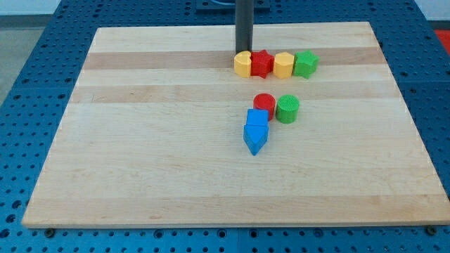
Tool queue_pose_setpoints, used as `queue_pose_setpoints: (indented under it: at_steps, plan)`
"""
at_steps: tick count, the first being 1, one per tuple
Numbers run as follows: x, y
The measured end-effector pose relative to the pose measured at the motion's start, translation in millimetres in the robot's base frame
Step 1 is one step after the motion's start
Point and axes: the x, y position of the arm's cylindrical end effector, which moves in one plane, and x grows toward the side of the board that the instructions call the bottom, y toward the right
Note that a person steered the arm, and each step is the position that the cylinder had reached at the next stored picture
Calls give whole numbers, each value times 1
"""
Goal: Nudge the green circle a bit
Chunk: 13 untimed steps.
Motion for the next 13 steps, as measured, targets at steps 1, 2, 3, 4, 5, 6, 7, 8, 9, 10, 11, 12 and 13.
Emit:
queue_pose_setpoints:
  at_steps: [1, 2, 3, 4, 5, 6, 7, 8, 9, 10, 11, 12, 13]
  plan:
    - [0, -43]
    - [12, -81]
    - [49, -88]
    - [71, -81]
    - [71, -46]
    - [87, -16]
    - [107, -2]
    - [114, 42]
    - [115, 92]
    - [131, 122]
    - [171, 122]
    - [184, 121]
    - [177, 121]
